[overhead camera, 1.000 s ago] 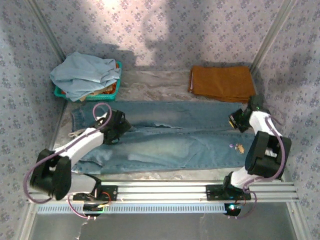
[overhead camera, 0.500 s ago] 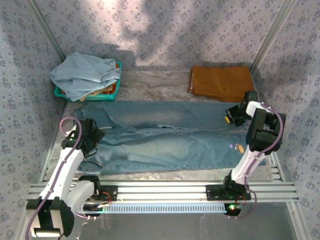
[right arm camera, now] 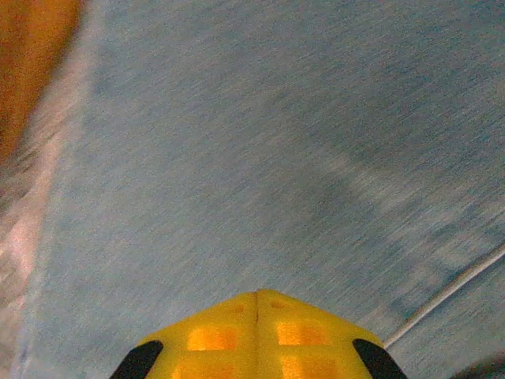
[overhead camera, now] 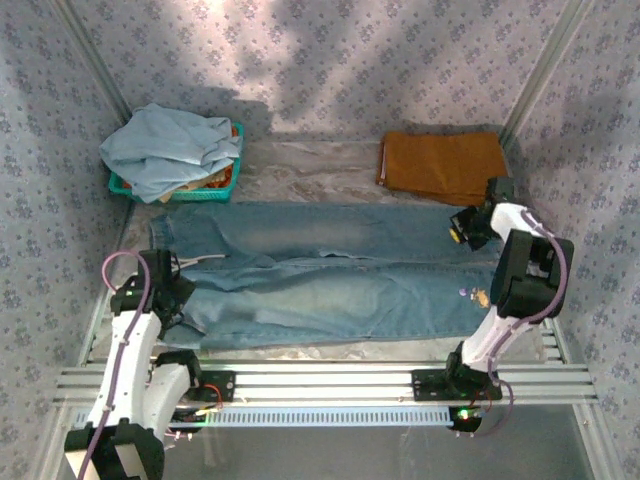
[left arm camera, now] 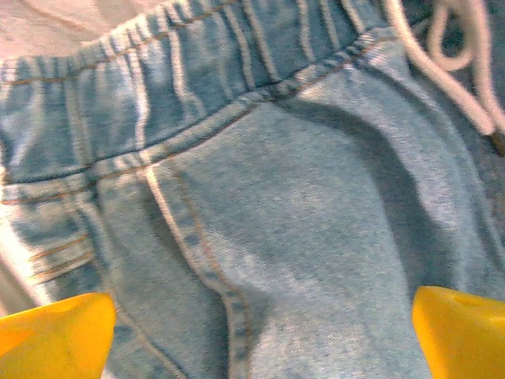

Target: Fold and stack the trousers

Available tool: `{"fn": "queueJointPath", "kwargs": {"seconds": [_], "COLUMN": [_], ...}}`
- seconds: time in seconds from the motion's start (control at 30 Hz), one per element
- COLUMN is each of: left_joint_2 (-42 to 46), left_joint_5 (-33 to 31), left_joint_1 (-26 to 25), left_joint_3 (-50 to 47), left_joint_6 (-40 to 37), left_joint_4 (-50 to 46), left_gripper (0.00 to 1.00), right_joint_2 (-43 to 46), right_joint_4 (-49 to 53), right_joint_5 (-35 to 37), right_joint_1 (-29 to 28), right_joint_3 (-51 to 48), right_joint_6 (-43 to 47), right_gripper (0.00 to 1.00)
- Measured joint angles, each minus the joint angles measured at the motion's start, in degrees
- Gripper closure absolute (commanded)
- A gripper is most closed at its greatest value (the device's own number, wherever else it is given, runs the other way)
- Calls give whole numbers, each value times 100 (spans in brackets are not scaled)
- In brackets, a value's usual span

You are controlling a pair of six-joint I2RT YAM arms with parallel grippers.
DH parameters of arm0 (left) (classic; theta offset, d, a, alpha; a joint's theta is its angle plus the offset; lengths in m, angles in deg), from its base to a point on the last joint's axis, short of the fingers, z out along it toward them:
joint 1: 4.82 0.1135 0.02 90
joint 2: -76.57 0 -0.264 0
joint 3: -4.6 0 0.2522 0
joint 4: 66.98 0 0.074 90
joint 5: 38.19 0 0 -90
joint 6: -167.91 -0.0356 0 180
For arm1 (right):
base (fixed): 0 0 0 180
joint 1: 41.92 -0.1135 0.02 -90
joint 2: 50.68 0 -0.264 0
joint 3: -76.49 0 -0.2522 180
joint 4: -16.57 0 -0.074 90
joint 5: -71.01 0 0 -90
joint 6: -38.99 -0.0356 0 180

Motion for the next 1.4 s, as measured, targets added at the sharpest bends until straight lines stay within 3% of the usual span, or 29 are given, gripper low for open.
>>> {"fn": "queueJointPath", "kwargs": {"seconds": [0.2, 0.33, 0.6, 0.73, 0.87, 1.07, 1.27, 1.4], "left_joint_2": [-11, 7, 841, 599, 114, -210, 31, 243], "left_joint_5": [-861, -1270, -892, -586, -404, -289, -166, -28], "left_joint_1": [39, 334, 1207, 1475, 1576, 1611, 1615, 1655], "left_joint_3": [549, 608, -616, -981, -1165, -1338, -1513, -1478], "left_joint_6": [549, 879, 824, 796, 723, 562, 407, 232], "left_joint_4": [-1012, -1362, -404, -26, 415, 1108, 1386, 1362], "left_gripper": [1, 0, 1, 3, 7, 26, 58, 68], "right_joint_2": [896, 1078, 1665, 2302, 2686, 2981, 3473, 3722], "right_joint_4": [-136, -212, -151, 9, 177, 579, 1008, 1537], "right_joint_5": [-68, -219, -588, -588, -588, -588, -588, -566], "right_joint_1": [-962, -1349, -1569, -1534, -1377, -1169, -874, -472], "right_joint_3": [-131, -459, -1283, -1626, -1840, -1969, -2059, -2146], "right_joint_6": [37, 105, 350, 555, 686, 835, 1010, 1062], "right_gripper": [97, 95, 88, 76, 70, 67, 65, 59]}}
